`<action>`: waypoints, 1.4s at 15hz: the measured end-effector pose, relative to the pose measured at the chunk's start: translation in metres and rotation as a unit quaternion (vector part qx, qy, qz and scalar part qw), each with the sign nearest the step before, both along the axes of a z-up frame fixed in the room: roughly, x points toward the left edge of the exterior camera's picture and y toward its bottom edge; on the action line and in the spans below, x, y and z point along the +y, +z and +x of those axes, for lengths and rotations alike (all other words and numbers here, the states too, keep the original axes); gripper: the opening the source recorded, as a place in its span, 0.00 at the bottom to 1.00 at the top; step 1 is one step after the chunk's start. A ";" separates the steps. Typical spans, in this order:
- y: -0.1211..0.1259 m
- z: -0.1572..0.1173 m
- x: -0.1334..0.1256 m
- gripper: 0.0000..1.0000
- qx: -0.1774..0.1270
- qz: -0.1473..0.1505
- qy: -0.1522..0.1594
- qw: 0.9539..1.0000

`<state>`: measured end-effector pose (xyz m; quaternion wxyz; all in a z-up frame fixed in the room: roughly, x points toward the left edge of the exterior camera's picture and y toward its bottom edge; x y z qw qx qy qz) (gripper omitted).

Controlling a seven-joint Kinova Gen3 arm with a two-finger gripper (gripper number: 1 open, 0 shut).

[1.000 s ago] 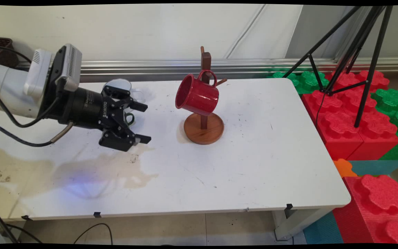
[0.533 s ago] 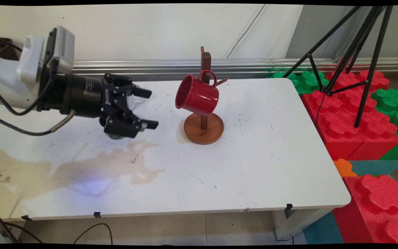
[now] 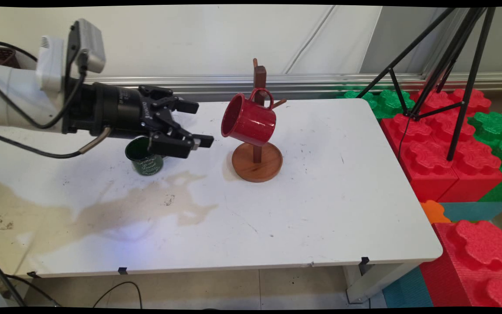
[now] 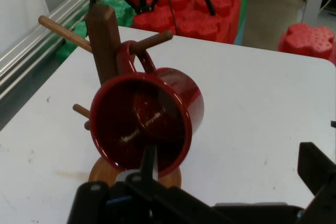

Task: Pick up the red mug from the rack

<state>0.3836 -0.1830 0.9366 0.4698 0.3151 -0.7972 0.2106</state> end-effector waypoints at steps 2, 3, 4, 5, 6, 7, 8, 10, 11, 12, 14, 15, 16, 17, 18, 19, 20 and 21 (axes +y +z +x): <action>-0.001 -0.004 -0.006 1.00 0.000 0.003 0.005 1.000; -0.002 -0.007 -0.010 1.00 0.001 0.005 0.007 1.000; -0.003 -0.010 -0.015 1.00 0.002 0.007 0.009 1.000; -0.005 -0.014 -0.020 1.00 0.003 0.010 0.011 1.000; -0.006 -0.017 -0.024 1.00 0.004 0.013 0.012 1.000; -0.007 -0.019 -0.027 1.00 0.005 0.015 0.012 1.000; -0.009 -0.022 -0.030 1.00 0.007 0.018 0.012 1.000; -0.012 -0.028 -0.037 1.00 0.010 0.022 0.013 1.000; -0.013 -0.032 -0.041 1.00 0.012 0.024 0.013 1.000; -0.015 -0.036 -0.045 1.00 0.014 0.026 0.014 0.999; -0.018 -0.042 -0.050 1.00 0.018 0.030 0.016 0.999; -0.020 -0.045 -0.053 1.00 0.020 0.033 0.017 0.999; -0.022 -0.047 -0.055 1.00 0.022 0.035 0.018 0.999; -0.024 -0.051 -0.058 1.00 0.024 0.038 0.019 0.999; -0.026 -0.054 -0.060 1.00 0.026 0.041 0.020 0.999; -0.029 -0.058 -0.063 1.00 0.028 0.044 0.021 0.998; -0.031 -0.061 -0.066 1.00 0.029 0.045 0.023 0.998; -0.032 -0.063 -0.067 1.00 0.031 0.046 0.024 0.998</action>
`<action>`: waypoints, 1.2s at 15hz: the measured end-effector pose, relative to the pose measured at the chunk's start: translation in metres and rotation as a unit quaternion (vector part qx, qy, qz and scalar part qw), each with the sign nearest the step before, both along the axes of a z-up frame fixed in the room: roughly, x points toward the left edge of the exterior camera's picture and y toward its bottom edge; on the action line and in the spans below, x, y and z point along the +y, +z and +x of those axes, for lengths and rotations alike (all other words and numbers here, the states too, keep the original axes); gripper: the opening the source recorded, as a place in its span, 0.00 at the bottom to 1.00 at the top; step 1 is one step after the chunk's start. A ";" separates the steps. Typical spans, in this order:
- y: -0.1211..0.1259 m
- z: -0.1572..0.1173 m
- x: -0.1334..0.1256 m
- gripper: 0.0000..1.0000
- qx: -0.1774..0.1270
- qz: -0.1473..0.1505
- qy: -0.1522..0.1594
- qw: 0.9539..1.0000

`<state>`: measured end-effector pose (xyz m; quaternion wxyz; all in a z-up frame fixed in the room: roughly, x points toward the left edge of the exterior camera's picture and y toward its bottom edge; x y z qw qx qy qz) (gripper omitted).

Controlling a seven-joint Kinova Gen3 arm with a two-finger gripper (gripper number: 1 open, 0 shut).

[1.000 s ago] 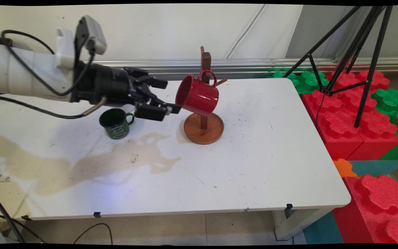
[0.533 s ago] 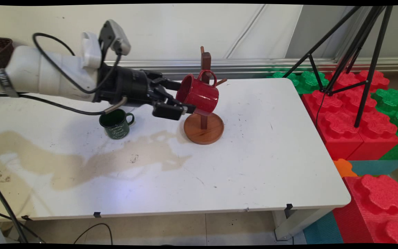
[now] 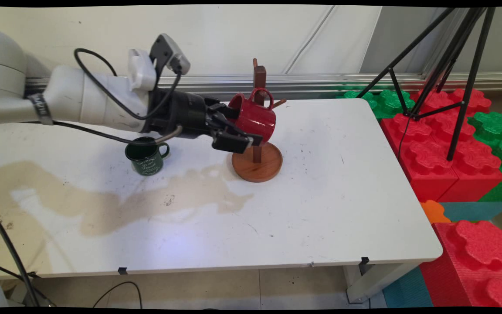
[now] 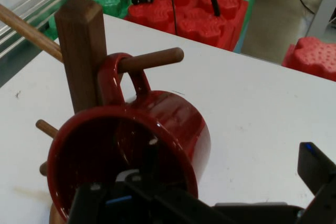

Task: Pick up the red mug from the rack

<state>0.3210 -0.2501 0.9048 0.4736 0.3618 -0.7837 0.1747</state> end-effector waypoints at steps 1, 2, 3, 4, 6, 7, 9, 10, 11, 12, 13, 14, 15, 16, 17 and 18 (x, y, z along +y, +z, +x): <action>-0.002 -0.002 -0.002 1.00 0.001 0.002 0.003 1.000; -0.003 -0.004 -0.004 1.00 0.002 0.003 0.005 1.000; -0.005 -0.006 -0.006 1.00 0.003 0.005 0.009 1.000; -0.006 -0.007 -0.007 1.00 0.004 0.006 0.012 1.000; -0.008 -0.009 -0.009 1.00 0.005 0.007 0.016 1.000; -0.009 -0.009 -0.009 1.00 0.005 0.008 0.017 1.000; -0.010 -0.011 -0.010 1.00 0.006 0.008 0.020 1.000; -0.011 -0.011 -0.010 1.00 0.007 0.008 0.021 1.000; -0.011 -0.012 -0.011 0.00 0.007 0.008 0.021 1.000; -0.012 -0.013 -0.011 0.00 0.007 0.007 0.023 1.000; -0.012 -0.013 -0.011 0.00 0.008 0.006 0.024 1.000; -0.012 -0.014 -0.012 0.00 0.007 0.004 0.027 1.000; -0.012 -0.014 -0.012 0.00 0.007 0.003 0.029 1.000; -0.012 -0.014 -0.011 0.00 0.007 0.002 0.032 0.999; -0.012 -0.014 -0.011 0.00 0.007 0.001 0.034 0.999; -0.012 -0.014 -0.011 0.00 0.007 0.000 0.035 0.999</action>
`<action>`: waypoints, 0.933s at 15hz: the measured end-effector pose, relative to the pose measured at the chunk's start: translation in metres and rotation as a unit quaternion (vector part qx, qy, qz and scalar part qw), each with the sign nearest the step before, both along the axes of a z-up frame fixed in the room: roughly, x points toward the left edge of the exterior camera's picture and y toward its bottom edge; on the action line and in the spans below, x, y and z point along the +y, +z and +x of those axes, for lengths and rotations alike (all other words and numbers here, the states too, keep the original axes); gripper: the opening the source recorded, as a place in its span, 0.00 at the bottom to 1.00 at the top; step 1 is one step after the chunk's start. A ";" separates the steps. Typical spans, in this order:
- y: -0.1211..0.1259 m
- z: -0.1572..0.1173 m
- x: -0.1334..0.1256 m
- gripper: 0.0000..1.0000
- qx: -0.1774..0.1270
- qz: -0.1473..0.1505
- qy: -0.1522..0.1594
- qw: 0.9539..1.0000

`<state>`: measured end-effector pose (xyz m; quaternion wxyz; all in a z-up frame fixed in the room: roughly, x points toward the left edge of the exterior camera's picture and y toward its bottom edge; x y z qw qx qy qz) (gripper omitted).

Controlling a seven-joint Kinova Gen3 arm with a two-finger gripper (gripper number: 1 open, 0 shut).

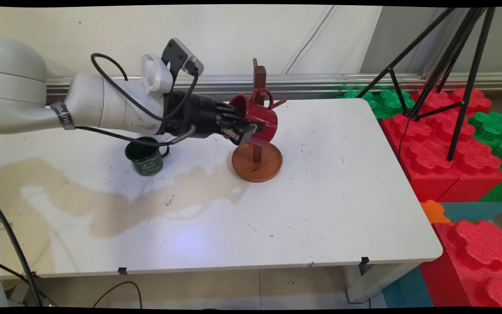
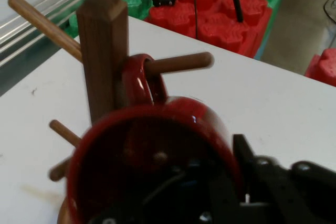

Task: Pick up the red mug from the rack, then place the picked object on the table

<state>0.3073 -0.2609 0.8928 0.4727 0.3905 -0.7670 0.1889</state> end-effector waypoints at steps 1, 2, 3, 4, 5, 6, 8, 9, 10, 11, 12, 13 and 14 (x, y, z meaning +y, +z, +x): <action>0.000 0.000 0.000 0.00 0.000 -0.001 0.001 1.000; 0.001 0.000 0.001 0.00 0.000 -0.002 0.002 1.000; 0.001 0.000 0.002 0.00 0.000 -0.003 0.002 1.000; 0.002 0.000 0.003 0.00 0.000 -0.005 0.003 1.000; 0.003 0.001 0.004 0.00 0.000 -0.006 0.003 1.000; 0.004 0.001 0.005 0.00 0.000 -0.007 0.004 1.000; 0.006 0.002 0.008 0.00 0.002 -0.011 0.007 1.000; 0.007 0.002 0.009 0.00 0.004 -0.012 0.008 1.000; 0.009 0.002 0.010 0.00 0.005 -0.014 0.009 1.000; 0.010 0.002 0.012 0.00 0.006 -0.016 0.009 1.000; 0.012 0.002 0.014 0.00 0.007 -0.017 0.008 1.000; 0.013 0.001 0.016 0.00 0.008 -0.018 0.006 1.000; 0.014 0.001 0.017 0.00 0.008 -0.018 0.003 1.000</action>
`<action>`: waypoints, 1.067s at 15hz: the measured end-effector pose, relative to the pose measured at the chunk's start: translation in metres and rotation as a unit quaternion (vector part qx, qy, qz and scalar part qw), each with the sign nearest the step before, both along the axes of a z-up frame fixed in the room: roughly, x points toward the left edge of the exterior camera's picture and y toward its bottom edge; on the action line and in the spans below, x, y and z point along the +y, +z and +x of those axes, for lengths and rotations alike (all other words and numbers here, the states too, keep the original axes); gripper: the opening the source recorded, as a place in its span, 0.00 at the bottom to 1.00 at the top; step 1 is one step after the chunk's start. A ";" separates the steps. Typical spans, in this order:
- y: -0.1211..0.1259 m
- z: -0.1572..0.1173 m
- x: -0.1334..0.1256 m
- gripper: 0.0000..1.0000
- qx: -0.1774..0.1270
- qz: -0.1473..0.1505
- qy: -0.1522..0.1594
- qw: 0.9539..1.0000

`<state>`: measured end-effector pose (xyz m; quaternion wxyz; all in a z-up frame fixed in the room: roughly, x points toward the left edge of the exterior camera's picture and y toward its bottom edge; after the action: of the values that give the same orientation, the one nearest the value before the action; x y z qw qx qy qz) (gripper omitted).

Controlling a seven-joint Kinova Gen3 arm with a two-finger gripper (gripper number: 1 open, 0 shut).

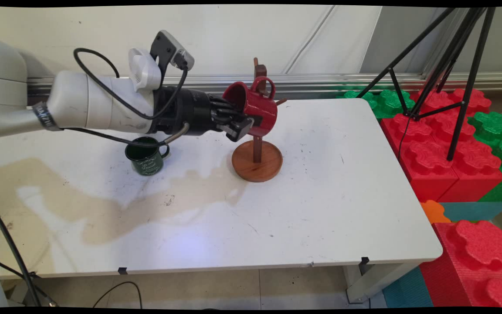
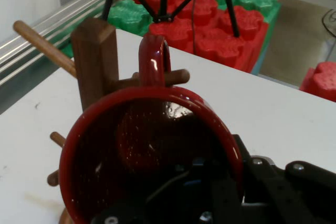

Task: Place the picked object on the table

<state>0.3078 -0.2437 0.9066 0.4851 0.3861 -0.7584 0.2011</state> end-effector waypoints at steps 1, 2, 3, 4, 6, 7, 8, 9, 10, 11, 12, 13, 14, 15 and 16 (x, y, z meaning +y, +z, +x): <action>0.001 -0.001 0.003 0.00 0.000 0.000 -0.004 1.000; 0.002 -0.003 0.007 0.00 0.000 0.000 -0.011 1.000; 0.003 -0.005 0.011 0.00 0.000 0.001 -0.019 1.000; 0.004 -0.007 0.014 0.00 0.000 0.001 -0.025 1.000; 0.006 -0.010 0.020 0.00 0.000 0.001 -0.034 0.999; 0.008 -0.013 0.024 0.00 0.001 0.000 -0.041 0.999; 0.010 -0.015 0.029 0.00 0.000 -0.001 -0.048 0.999; 0.012 -0.016 0.032 0.00 -0.002 -0.002 -0.054 0.999; 0.013 -0.017 0.035 0.00 -0.004 -0.002 -0.057 0.998; 0.015 -0.017 0.039 0.00 -0.010 -0.002 -0.062 0.998; 0.016 -0.016 0.042 0.00 -0.015 -0.001 -0.064 0.998; 0.016 -0.014 0.045 0.00 -0.021 0.000 -0.067 0.998; 0.017 -0.010 0.050 0.00 -0.032 0.002 -0.070 0.997; 0.018 -0.006 0.055 0.00 -0.044 0.005 -0.072 0.996; 0.018 -0.001 0.059 0.00 -0.055 0.008 -0.075 0.996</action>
<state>0.3070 -0.1844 0.9245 0.4530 0.3202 -0.8126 0.1788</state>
